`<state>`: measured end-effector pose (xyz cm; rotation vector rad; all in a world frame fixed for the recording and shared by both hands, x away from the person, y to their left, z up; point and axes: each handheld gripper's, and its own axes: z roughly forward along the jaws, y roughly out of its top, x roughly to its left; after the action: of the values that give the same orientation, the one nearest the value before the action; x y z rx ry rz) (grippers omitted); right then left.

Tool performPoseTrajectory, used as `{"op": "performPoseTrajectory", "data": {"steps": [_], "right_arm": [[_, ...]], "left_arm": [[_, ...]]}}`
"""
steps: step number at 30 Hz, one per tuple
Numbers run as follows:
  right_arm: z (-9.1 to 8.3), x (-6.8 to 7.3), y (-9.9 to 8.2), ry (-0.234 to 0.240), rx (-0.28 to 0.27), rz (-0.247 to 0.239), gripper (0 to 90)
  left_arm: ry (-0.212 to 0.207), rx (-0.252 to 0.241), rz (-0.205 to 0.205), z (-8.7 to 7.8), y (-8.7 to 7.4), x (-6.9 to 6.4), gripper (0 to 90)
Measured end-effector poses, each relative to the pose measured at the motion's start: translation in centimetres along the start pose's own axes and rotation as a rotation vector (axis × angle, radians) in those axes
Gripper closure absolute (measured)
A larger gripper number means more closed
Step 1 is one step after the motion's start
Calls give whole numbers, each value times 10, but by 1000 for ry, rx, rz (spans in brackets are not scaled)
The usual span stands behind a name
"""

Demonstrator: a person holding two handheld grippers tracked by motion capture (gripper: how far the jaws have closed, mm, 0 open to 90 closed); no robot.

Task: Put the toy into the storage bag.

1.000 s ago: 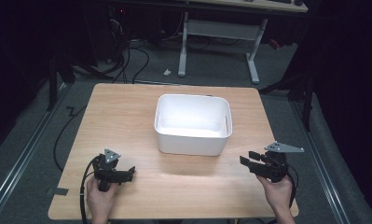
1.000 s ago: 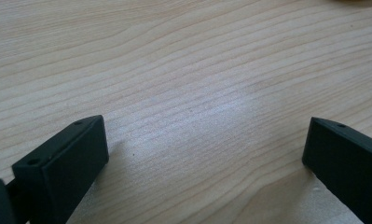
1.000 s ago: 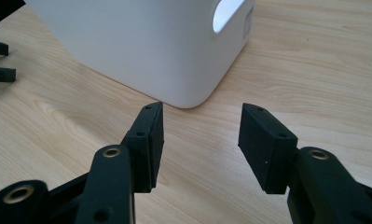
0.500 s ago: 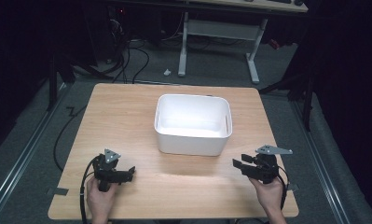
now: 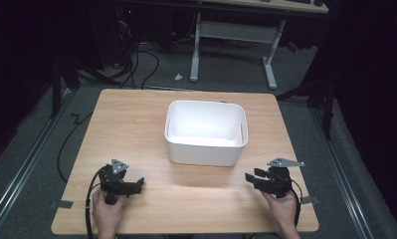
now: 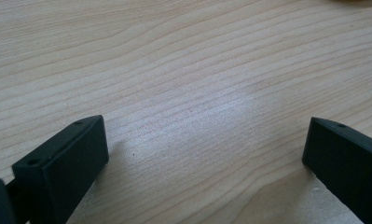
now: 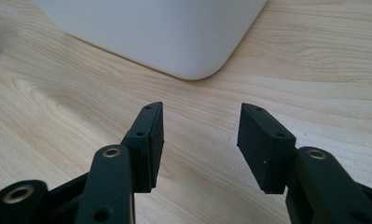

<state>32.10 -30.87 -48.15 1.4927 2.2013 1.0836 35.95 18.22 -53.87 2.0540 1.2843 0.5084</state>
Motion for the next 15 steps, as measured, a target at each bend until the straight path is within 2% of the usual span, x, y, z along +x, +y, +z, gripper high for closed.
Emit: {"op": "performPoseTrajectory", "data": {"steps": [3, 15], "right_arm": [[6, 3, -1, -28, 15, -33, 505], [24, 4, -7, -61, 28, -28, 495]], "left_arm": [[0, 0, 0, 0, 0, 0, 4], [0, 0, 0, 0, 0, 0, 4]]}}
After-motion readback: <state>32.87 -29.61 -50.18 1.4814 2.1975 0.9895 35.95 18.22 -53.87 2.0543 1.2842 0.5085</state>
